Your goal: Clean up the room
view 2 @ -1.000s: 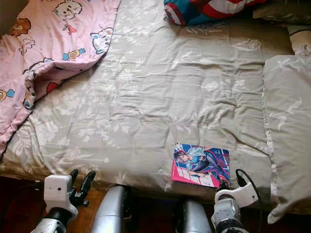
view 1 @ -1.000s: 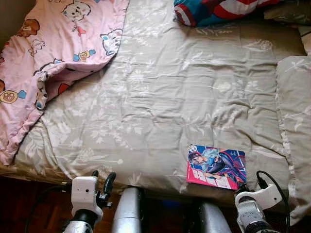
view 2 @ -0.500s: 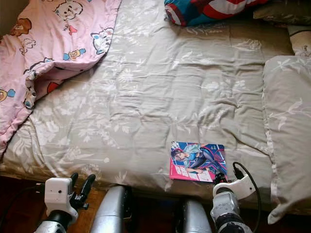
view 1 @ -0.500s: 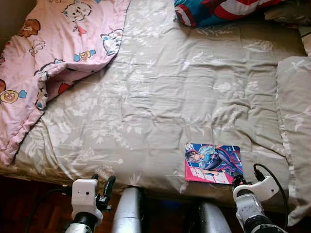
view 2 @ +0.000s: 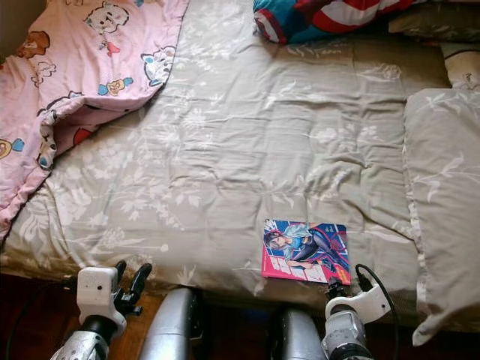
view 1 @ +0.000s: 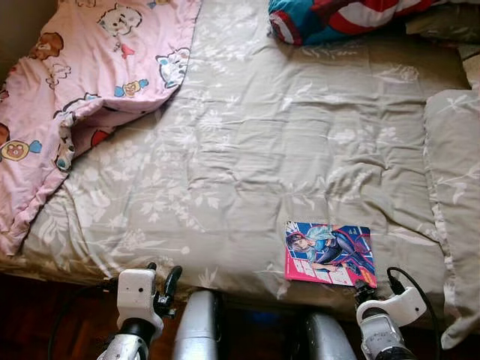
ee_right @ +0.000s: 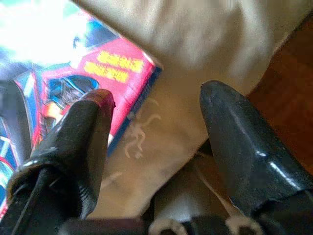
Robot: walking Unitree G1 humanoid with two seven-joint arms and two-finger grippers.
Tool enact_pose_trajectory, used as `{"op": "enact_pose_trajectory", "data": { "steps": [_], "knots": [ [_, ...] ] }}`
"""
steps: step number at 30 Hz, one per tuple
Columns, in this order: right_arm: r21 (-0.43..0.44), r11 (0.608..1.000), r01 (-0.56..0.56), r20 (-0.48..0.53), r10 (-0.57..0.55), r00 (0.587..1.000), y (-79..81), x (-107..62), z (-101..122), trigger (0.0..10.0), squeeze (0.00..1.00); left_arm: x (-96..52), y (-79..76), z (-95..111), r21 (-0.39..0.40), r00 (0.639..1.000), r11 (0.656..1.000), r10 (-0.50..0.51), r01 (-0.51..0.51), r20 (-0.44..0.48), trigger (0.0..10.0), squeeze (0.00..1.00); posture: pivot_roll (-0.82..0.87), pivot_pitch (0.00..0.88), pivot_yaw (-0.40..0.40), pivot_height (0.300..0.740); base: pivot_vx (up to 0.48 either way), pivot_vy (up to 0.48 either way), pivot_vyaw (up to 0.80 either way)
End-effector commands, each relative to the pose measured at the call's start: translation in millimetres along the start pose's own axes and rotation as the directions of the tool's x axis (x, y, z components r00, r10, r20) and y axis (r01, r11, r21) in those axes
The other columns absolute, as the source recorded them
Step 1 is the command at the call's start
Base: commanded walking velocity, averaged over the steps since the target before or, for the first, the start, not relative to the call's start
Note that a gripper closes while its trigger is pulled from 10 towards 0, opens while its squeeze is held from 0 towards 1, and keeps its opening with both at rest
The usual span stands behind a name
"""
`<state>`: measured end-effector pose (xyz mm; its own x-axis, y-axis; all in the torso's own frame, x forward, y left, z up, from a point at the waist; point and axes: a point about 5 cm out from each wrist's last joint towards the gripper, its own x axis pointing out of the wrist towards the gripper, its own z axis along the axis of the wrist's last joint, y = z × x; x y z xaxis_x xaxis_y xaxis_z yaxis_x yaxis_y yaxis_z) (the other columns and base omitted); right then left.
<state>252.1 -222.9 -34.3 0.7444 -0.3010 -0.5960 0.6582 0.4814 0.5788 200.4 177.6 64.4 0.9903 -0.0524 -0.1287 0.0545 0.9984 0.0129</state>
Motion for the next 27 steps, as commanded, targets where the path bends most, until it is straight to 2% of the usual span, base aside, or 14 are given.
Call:
{"op": "enact_pose_trajectory", "data": {
  "steps": [1,4,10,12,13,16,18,19,20,21,24,27],
  "knots": [
    [-0.051,0.999,-0.019,-0.012,0.018,1.000,-9.6,-4.0,-7,10.0,0.00,-5.4,7.6,-13,0.019,0.999,0.999,0.035,-0.034,-0.041,10.0,0.00,0.21,0.234,0.024,0.661,0.000,0.000,0.00],
    [-0.095,0.994,-0.056,-0.010,0.055,0.998,-12.7,-5.9,-8,10.0,0.00,-3.8,8.7,-17,0.023,0.998,0.999,0.034,-0.033,-0.050,10.0,0.00,0.19,0.220,0.012,0.661,0.000,0.000,0.00],
    [-0.141,0.988,-0.059,0.008,0.061,0.998,-34.6,-16.5,-17,10.0,0.00,6.6,8.9,-27,0.017,0.997,0.999,0.043,-0.042,-0.065,10.0,0.00,0.16,0.186,-0.003,0.661,0.000,0.000,0.00],
    [-0.199,0.978,-0.060,0.009,0.063,0.998,-35.0,-18.1,-20,10.0,0.00,11.5,8.9,-29,0.015,0.997,0.999,0.045,-0.044,-0.068,10.0,0.00,0.14,0.157,-0.010,0.661,0.000,0.000,0.00],
    [-0.264,0.961,-0.077,0.014,0.084,0.996,-32.9,-19.1,-21,10.0,0.00,14.0,8.7,-30,0.015,0.997,0.999,0.046,-0.045,-0.067,10.0,0.00,0.13,0.153,-0.011,0.661,0.000,0.000,0.00],
    [-0.392,0.903,-0.176,0.041,0.208,0.977,-14.5,-20.6,-21,10.0,0.00,22.5,8.8,-33,0.008,0.997,0.999,0.049,-0.049,-0.058,10.0,0.00,0.10,0.121,-0.020,0.661,0.000,0.000,0.00],
    [-0.494,0.828,-0.265,0.055,0.334,0.941,6.9,-22.2,-18,10.0,0.00,28.7,7.6,-33,-0.008,0.998,0.999,0.049,-0.050,-0.047,10.0,0.00,0.08,0.104,-0.025,0.661,0.000,0.000,0.00],
    [-0.563,0.765,-0.313,0.051,0.411,0.910,21.5,-23.5,-17,10.0,0.00,33.9,6.7,-33,-0.014,0.998,0.999,0.049,-0.049,-0.042,10.0,0.00,0.07,0.094,-0.030,0.661,0.000,0.000,0.00],
    [-0.574,0.753,-0.322,0.049,0.425,0.904,24.8,-23.4,-16,10.0,0.00,35.9,6.7,-33,-0.014,0.998,0.999,0.048,-0.049,-0.041,10.0,0.00,0.07,0.091,-0.032,0.661,0.000,0.000,0.00],
    [-0.611,0.720,-0.329,0.066,0.461,0.885,33.4,-24.1,-12,10.0,0.00,38.6,6.8,-32,-0.020,0.998,0.998,0.053,-0.053,-0.032,10.0,0.00,0.06,0.083,-0.034,0.661,0.000,0.000,0.00],
    [-0.643,0.692,-0.327,0.079,0.485,0.871,43.5,-22.9,-6,10.0,0.00,44.4,7.1,-31,-0.032,0.998,0.998,0.062,-0.063,-0.024,10.0,0.00,0.05,0.056,-0.042,0.661,0.000,0.000,0.00],
    [-0.661,0.676,-0.326,0.064,0.484,0.873,45.5,-21.7,-6,10.0,0.00,47.5,6.6,-32,-0.036,0.998,0.997,0.062,-0.063,-0.022,10.0,0.00,0.05,0.039,-0.049,0.661,0.000,0.000,0.00]
  ]
}}
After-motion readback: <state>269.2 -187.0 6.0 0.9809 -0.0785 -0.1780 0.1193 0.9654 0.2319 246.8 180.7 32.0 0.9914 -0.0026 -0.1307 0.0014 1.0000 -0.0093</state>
